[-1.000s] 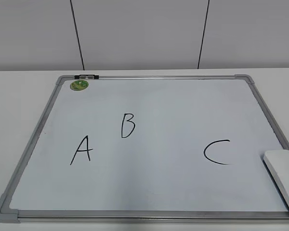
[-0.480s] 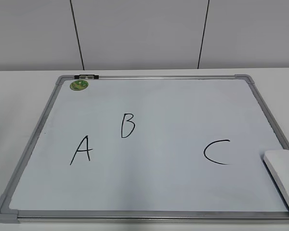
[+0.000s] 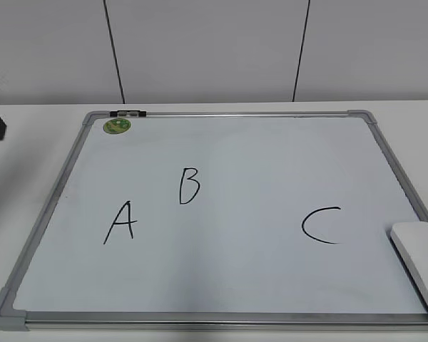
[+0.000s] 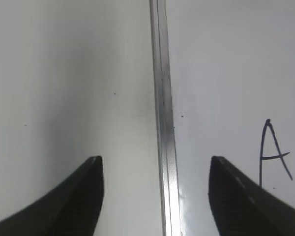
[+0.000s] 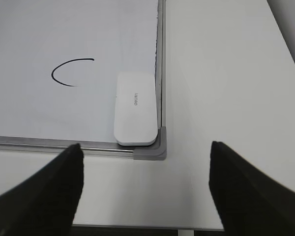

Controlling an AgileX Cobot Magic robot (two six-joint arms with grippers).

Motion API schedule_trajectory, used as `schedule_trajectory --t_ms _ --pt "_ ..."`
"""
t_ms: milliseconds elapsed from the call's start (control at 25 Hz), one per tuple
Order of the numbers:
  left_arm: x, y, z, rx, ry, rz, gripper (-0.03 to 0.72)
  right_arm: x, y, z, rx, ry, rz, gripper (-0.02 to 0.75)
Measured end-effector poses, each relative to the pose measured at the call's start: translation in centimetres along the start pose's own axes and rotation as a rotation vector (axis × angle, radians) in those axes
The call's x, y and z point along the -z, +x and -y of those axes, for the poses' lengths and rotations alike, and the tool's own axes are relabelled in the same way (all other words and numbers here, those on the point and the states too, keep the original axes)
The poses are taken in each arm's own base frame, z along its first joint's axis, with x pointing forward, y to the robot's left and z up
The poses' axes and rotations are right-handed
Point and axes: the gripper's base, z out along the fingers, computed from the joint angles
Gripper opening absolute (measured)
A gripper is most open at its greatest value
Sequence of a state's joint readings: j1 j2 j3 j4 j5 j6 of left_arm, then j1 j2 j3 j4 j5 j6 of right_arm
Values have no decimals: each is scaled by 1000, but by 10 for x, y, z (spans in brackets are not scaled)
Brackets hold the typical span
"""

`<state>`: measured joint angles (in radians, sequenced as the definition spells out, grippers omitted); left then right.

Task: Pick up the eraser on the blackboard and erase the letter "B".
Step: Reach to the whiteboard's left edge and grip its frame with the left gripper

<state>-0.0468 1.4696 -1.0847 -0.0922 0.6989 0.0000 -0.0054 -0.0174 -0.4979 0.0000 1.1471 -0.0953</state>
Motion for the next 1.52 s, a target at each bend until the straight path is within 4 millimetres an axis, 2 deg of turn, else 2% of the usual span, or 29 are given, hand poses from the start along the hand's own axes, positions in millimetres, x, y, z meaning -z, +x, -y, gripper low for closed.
schedule_trajectory --t_ms 80,240,480,720,920,1040,1160,1520 --pt "-30 -4 3 -5 3 -91 501 0 0 0 0 0 0 589" --pt "-77 -5 6 -10 3 -239 497 0 0 0 0 0 0 589" --pt "-120 -9 5 -35 3 -332 447 0 0 0 0 0 0 589" --pt "-142 -19 6 -47 14 -337 379 0 0 0 0 0 0 589" --pt "-163 -20 6 -41 23 -375 356 0 0 0 0 0 0 589" --pt "-172 -20 5 -29 30 -397 310 0 0 0 0 0 0 589" --pt "-174 -22 4 -22 32 -392 279 0 0 0 0 0 0 589" --pt "-187 -18 -6 14 58 -426 253 0 0 0 0 0 0 589"
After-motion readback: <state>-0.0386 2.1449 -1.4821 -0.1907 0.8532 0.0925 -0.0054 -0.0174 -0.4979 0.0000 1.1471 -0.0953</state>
